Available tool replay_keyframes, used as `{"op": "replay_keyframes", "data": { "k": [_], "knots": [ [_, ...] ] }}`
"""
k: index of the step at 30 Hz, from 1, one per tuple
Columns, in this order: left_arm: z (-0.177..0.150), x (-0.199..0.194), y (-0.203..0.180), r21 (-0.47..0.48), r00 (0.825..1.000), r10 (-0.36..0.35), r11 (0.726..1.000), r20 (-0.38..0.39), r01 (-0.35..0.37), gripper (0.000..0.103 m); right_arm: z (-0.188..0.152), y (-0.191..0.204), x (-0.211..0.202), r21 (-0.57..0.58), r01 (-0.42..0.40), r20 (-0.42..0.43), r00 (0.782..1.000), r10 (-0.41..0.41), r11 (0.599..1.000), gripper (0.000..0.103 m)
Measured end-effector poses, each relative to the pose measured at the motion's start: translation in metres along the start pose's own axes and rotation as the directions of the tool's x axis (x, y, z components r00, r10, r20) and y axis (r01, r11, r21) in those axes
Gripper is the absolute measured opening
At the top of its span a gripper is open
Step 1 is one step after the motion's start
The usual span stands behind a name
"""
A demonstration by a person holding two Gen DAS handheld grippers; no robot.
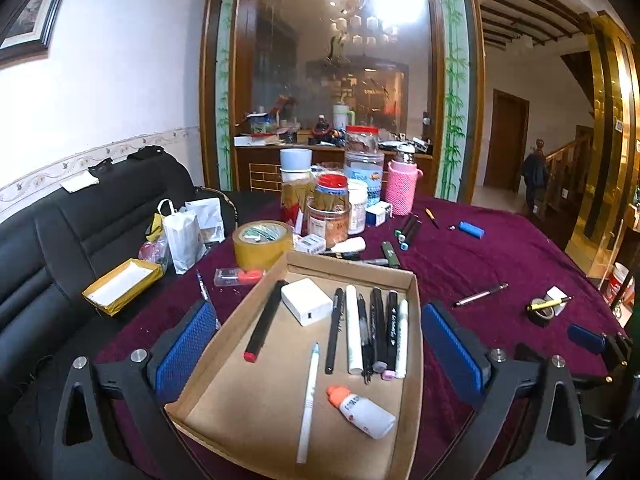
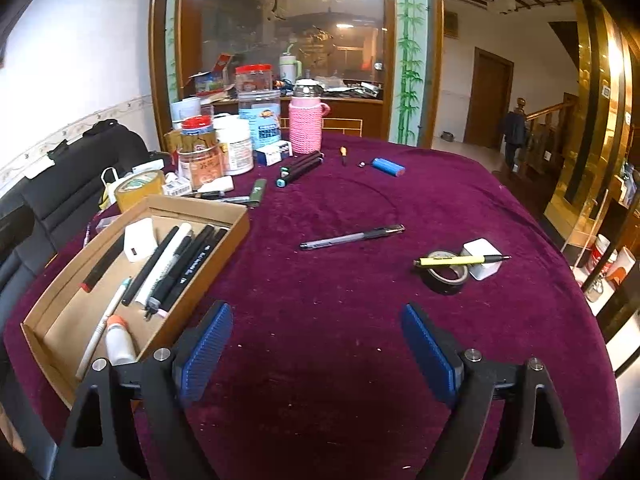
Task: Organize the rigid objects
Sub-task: 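Move both tools back over the table toward the black tape roll, then lower the left tool and grasp the yellow pen lying in the tape roll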
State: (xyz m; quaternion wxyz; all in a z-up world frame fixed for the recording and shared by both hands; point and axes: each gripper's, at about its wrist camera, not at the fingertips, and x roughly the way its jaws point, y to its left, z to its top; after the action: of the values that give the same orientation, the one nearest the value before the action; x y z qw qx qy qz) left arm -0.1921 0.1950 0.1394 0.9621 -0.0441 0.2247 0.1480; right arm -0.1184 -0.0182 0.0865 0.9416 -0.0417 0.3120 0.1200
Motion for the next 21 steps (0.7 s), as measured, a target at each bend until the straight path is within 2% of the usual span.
{"op": "replay_keyframes", "data": {
  "k": [15,18,20,21],
  "knots": [
    [-0.006,0.01,-0.024,0.046,0.995,-0.063,0.997,-0.077,0.066,0.103,-0.003,-0.013,0.005,0.033,0.006,-0.02,1.0,-0.006,0.999,0.089],
    [-0.009,0.016,-0.03,0.042,0.987,-0.102,0.993,-0.12,0.107,0.103,-0.002,-0.018,0.006,0.042,0.007,-0.024,1.0,-0.006,0.999,0.089],
    [-0.01,0.02,-0.035,0.034,0.978,-0.139,0.989,-0.155,0.146,0.103,0.0,-0.027,0.006,0.053,0.006,-0.025,1.0,-0.005,0.999,0.089],
    [-0.011,0.023,-0.039,0.022,0.967,-0.174,0.983,-0.184,0.181,0.103,0.002,-0.034,0.006,0.066,0.006,-0.025,1.0,-0.004,0.998,0.089]
  ]
}}
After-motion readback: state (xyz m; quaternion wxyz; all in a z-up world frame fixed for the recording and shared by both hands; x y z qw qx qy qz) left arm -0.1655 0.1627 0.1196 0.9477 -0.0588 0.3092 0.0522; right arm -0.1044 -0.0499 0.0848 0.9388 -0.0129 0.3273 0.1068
